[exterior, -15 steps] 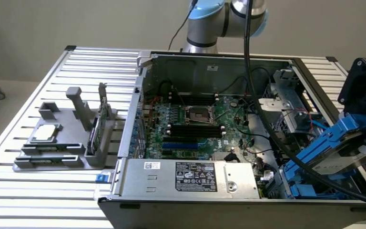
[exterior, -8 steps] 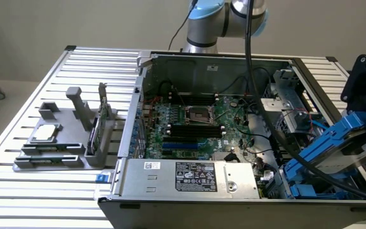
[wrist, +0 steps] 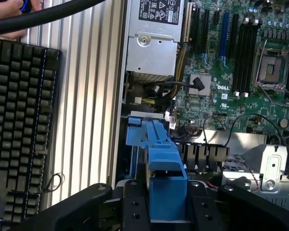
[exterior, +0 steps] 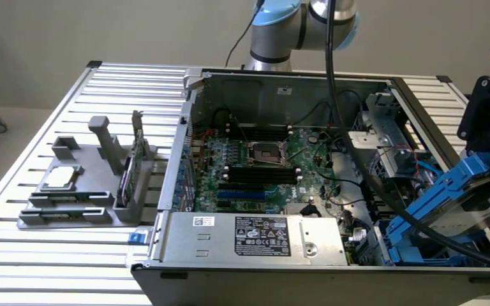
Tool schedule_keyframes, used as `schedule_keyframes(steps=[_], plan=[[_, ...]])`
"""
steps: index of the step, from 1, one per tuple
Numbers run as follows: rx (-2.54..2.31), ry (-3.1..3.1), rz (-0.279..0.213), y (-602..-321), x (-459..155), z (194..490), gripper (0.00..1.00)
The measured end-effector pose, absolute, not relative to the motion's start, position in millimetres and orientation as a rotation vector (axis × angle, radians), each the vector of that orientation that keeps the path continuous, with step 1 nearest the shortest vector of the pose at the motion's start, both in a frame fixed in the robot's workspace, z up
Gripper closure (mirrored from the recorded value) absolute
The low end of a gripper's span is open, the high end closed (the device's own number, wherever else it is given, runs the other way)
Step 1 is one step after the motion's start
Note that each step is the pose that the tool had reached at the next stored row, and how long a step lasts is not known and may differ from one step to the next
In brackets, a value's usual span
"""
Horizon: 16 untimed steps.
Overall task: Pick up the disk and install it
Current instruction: 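Insert the disk into the insertion slot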
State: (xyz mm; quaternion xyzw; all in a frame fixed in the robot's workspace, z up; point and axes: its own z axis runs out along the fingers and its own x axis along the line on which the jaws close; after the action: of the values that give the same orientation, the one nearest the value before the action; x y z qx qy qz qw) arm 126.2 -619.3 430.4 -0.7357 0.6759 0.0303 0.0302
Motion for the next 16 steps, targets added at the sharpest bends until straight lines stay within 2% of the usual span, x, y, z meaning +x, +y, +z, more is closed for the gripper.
schedule_keyframes(steps=[16], plan=[[-2.239, 2.095, 0.069, -616.7, 119.6, 425.3, 0.67]])
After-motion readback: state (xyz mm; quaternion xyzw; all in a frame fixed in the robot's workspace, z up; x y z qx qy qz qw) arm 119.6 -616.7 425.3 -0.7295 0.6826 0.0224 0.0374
